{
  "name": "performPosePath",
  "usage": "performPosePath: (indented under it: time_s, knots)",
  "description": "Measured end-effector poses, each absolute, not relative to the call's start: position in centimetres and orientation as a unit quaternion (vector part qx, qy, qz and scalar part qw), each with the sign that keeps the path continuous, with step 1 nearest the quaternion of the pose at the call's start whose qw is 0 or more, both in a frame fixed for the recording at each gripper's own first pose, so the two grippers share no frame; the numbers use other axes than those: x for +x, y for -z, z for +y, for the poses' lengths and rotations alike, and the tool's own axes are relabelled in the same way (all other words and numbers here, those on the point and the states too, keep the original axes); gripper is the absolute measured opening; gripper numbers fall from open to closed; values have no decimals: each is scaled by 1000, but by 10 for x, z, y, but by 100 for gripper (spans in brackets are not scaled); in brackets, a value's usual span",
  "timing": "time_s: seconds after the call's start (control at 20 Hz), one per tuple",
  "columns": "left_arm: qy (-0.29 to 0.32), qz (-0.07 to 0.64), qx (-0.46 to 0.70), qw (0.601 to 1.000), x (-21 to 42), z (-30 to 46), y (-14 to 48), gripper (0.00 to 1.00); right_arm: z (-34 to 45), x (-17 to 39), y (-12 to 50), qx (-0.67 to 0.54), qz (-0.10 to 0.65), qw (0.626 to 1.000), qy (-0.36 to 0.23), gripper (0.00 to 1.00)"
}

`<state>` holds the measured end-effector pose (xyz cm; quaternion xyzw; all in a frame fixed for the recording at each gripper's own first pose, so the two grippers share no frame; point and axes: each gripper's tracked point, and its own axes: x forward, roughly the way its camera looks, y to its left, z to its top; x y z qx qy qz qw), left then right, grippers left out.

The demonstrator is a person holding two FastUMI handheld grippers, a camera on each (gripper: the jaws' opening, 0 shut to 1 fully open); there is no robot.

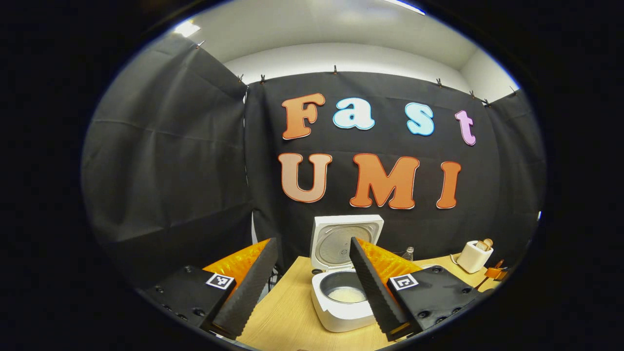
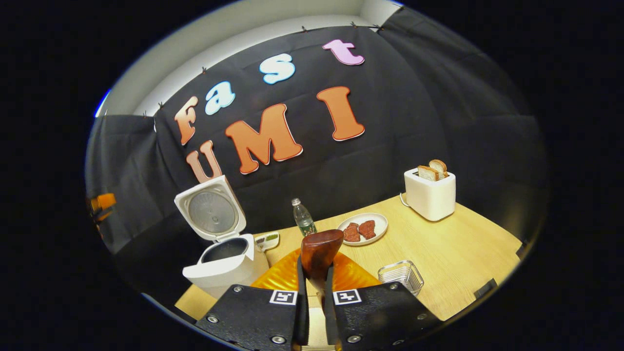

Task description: Close the left gripper, press the button to open the rice cooker; take a wooden spoon from the chopstick holder with the right hand, scoop a spoonful of rice and pour it into the rice cooker, then put the wooden spoon back into the chopstick holder.

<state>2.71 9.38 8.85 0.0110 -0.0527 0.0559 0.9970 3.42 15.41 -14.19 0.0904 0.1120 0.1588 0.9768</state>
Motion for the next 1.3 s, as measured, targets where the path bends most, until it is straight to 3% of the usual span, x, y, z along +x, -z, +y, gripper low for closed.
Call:
performPosePath:
  time_s: [0.65,1.3]
  knots:
    - [-73,-12,25,997,29,120,-59,100,188,32,229,-35,158,970,-183,13]
    - [-68,-2,0,998,42,122,-44,100,213,9,246,148,210,946,-198,13]
